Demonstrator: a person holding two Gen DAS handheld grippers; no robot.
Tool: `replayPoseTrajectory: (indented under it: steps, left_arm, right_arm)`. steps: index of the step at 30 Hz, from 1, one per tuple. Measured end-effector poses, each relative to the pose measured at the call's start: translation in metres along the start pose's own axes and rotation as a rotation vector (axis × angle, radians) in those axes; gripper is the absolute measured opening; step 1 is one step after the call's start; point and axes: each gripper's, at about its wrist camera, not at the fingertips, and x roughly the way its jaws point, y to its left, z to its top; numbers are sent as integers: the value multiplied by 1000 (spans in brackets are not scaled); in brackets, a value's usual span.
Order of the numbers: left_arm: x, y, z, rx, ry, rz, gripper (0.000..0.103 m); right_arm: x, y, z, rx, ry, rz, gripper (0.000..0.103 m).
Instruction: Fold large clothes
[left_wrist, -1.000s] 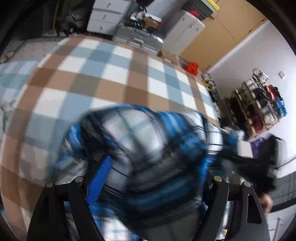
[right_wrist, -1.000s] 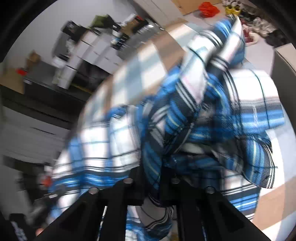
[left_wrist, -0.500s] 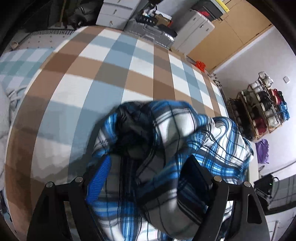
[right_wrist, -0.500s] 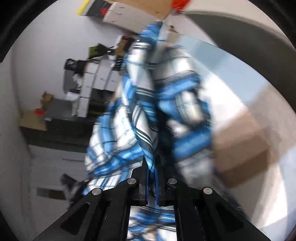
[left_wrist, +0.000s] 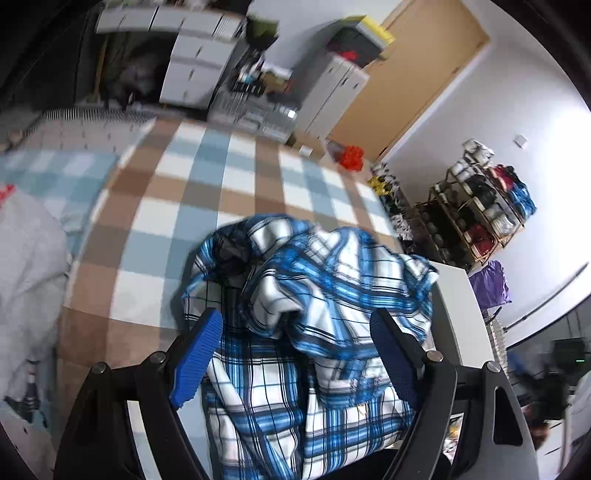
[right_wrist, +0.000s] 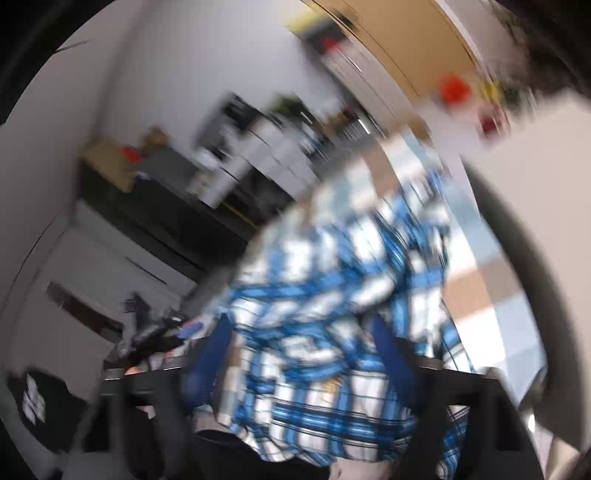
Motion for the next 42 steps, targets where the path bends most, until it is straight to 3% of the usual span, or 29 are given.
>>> replayPoseTrajectory:
  steps: [1, 3, 6, 7, 8, 9, 11, 13, 17, 20, 22, 24, 27, 29, 32, 34, 37, 39, 42]
  left_arm:
    - [-12, -7, -2, 28, -27, 16, 79]
    - [-35, -23, -8, 94, -88, 68, 79]
    - [-69, -50, -24, 218, -218, 167, 79]
    - [-80, -60, -33, 267, -275, 211, 82]
    - [-84, -64, -39, 291, -309, 247, 93]
    - [-87, -68, -45, 311, -343, 280, 102]
    - [-92, -72, -56, 334, -419, 334, 102]
    - [-85, -74, -53, 358, -430, 337, 102]
    - [-59, -76, -23, 365, -373, 312, 102]
    - [-28, -77, 5, 340, -360, 294, 102]
    - [-2, -78, 18, 319, -310, 226, 102]
    - [33, -80, 24, 321, -254, 205, 102]
    - [86, -73, 17, 327, -165, 191, 102]
    - [119, -58, 6, 309, -92, 213, 102]
    - [155, -27, -7, 250, 12, 255, 102]
    - [171, -3, -15, 160, 101, 270, 102]
    - [175, 23, -23, 14, 185, 205, 102]
    - [172, 23, -26, 15, 195, 207, 102]
    - [164, 15, -26, 96, 170, 309, 102]
  right_arm:
    - [-14, 19, 0, -50, -31, 6, 89]
    - [-42, 52, -5, -135, -106, 20, 103]
    - [-66, 90, -20, -287, -241, -31, 103]
    - [-68, 100, -27, -338, -282, -76, 103]
    - [-66, 106, -34, -375, -305, -116, 103]
    - [-59, 109, -38, -391, -307, -143, 103]
    - [-28, 104, -47, -384, -257, -230, 103]
    - [0, 90, -51, -338, -193, -259, 103]
    - [83, 51, -38, -213, -36, -279, 103]
    - [134, 34, -10, -184, 8, -237, 103]
    - [163, 26, 7, -169, 18, -250, 103]
    - [195, 10, 17, -138, 62, -250, 103]
    - [247, -27, 10, -73, 217, -292, 103]
    - [269, -53, -12, -57, 318, -351, 99]
    - [272, -78, -42, -3, 415, -394, 97]
    - [263, -73, -47, -66, 408, -434, 95]
    - [254, -79, -55, -49, 417, -438, 95]
    - [248, -80, -60, -52, 404, -432, 95]
    - [235, -69, -59, -70, 367, -428, 95]
